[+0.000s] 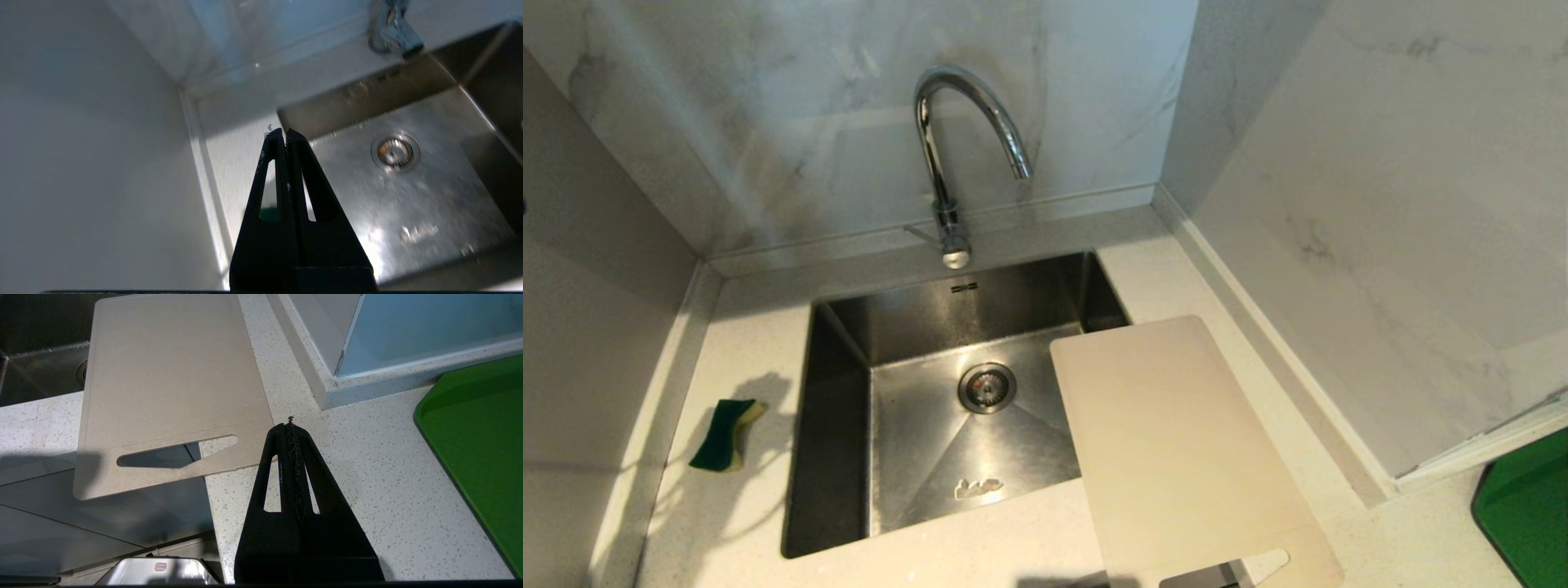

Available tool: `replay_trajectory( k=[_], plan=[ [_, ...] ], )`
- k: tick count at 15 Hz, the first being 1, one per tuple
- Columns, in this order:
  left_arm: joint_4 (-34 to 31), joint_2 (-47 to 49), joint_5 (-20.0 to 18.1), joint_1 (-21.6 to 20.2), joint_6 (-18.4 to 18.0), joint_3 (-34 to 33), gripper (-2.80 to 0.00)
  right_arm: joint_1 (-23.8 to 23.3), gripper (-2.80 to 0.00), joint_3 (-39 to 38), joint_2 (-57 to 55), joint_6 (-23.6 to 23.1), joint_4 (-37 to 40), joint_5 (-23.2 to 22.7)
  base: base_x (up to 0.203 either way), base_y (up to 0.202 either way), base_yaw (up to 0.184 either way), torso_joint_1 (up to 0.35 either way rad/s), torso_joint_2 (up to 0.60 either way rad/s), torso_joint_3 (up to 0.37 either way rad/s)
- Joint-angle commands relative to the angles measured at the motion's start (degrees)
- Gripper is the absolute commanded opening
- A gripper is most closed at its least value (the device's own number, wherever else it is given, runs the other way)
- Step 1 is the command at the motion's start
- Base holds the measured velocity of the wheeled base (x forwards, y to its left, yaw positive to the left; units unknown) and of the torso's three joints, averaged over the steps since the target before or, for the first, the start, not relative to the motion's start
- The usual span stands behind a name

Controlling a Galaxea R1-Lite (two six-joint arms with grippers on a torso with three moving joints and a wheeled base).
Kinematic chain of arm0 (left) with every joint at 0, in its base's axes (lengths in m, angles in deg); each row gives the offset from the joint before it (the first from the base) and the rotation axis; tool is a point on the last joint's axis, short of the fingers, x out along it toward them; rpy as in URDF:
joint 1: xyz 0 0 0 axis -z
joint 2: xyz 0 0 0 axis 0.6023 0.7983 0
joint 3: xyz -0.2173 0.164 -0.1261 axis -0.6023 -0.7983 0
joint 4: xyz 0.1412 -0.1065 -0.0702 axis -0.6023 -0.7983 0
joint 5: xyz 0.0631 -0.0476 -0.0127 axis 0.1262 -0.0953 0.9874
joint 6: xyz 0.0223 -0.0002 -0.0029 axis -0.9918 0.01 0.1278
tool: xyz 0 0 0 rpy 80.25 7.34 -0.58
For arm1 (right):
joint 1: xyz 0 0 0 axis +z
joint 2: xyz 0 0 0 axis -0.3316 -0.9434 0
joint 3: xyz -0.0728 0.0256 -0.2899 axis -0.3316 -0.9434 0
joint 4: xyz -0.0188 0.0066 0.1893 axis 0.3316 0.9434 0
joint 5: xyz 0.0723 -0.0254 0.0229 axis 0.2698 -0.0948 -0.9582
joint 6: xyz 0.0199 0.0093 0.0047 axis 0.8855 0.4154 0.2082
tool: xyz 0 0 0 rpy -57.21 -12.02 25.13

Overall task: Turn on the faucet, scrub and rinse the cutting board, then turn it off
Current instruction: Turn on the tap

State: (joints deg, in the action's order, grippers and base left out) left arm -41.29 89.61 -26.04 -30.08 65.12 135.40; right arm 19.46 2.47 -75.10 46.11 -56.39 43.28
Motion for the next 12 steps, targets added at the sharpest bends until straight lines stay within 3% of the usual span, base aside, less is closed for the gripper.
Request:
replay_trajectory(
  k=[1, 4, 7, 9, 12],
  plan=[
    [-0.08, 13.70, 6.62, 6.31, -0.28, 9.35, -2.80, -0.01, -2.80, 0.00, 0.00, 0.06, -0.04, 0.00, 0.000, 0.000, 0.000, 0.000, 0.00, 0.000],
    [0.05, 24.31, 17.43, 13.18, 0.24, 18.06, -2.80, 0.04, -2.80, 0.00, 0.00, 0.06, 0.01, 0.00, 0.000, 0.000, 0.000, 0.000, 0.00, 0.000],
    [-0.06, 34.64, 23.56, 16.76, 4.47, 27.50, -2.80, -0.01, -2.80, 0.00, 0.00, 0.06, 0.03, 0.00, 0.000, 0.000, 0.000, 0.000, 0.00, 0.000],
    [-0.09, 40.73, 25.23, 17.62, 9.84, 33.07, -2.80, 0.01, -2.80, 0.00, 0.00, 0.06, 0.00, 0.00, 0.000, 0.000, 0.000, 0.000, 0.00, 0.000],
    [-0.78, 49.11, 25.78, 17.87, 20.98, 40.94, -2.80, -0.01, -2.80, 0.00, 0.00, 0.06, 0.03, 0.00, 0.000, 0.000, 0.000, 0.000, 0.00, 0.000]
  ],
)
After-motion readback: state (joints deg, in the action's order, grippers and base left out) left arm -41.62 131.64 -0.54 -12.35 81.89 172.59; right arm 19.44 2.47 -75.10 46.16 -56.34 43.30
